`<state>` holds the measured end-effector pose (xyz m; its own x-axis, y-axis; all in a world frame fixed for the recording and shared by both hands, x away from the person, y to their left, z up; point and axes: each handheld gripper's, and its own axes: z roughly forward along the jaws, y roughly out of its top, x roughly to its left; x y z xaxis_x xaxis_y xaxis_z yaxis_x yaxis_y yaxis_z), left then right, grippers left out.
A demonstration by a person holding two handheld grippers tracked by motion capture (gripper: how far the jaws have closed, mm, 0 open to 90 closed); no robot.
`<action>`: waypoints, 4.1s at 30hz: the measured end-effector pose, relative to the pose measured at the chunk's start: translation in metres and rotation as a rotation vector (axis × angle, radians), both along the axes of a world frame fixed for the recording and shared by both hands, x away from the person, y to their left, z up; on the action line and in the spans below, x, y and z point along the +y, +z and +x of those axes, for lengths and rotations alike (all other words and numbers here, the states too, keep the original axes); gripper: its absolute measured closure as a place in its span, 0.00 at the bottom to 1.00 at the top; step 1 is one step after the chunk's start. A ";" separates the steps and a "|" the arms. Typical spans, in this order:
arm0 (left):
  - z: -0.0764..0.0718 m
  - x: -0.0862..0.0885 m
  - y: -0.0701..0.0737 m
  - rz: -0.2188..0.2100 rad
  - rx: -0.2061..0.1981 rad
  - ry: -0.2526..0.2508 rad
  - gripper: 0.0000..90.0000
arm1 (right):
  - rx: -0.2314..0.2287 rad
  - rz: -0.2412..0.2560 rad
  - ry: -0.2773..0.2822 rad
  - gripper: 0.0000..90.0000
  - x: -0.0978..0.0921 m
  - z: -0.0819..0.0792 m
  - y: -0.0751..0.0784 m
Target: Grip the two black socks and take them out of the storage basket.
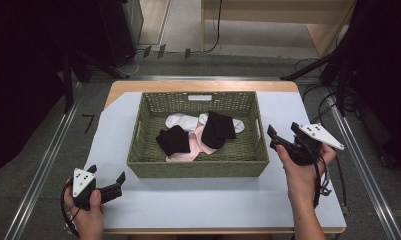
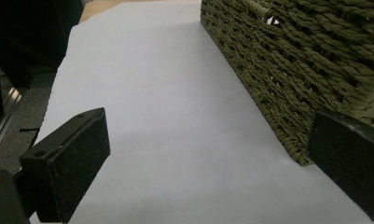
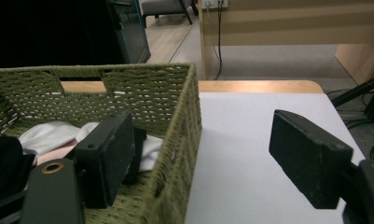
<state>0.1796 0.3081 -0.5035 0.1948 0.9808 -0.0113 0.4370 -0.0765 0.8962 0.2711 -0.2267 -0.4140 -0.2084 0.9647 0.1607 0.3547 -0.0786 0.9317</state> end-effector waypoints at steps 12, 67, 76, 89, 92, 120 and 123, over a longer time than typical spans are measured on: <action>0.000 0.000 0.000 -0.001 -0.002 -0.001 0.01 | 0.018 0.003 0.052 0.21 0.042 0.029 0.014; 0.001 0.000 0.000 0.000 0.006 -0.005 0.01 | 0.478 -0.251 0.361 0.60 0.140 0.117 -0.073; 0.001 0.000 0.000 -0.006 0.007 -0.007 0.01 | 0.494 -0.287 0.412 0.94 0.137 0.116 -0.071; 0.001 0.000 0.000 -0.006 0.010 -0.011 0.01 | 0.343 -0.207 0.436 0.93 0.133 0.110 -0.055; 0.002 0.000 0.000 -0.005 0.012 -0.012 0.01 | 0.378 -0.227 0.495 0.77 0.141 0.109 -0.059; 0.002 0.000 0.000 -0.007 0.012 -0.015 0.01 | 0.356 -0.308 0.449 0.84 0.142 0.108 -0.051; 0.002 0.000 0.000 -0.007 0.012 -0.016 0.01 | 0.311 -0.257 0.424 0.83 0.138 0.107 -0.046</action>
<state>0.1812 0.3085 -0.5039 0.2102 0.9774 -0.0208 0.4463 -0.0770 0.8915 0.3777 -0.0888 -0.4600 -0.5653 0.8235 0.0480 0.5656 0.3446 0.7492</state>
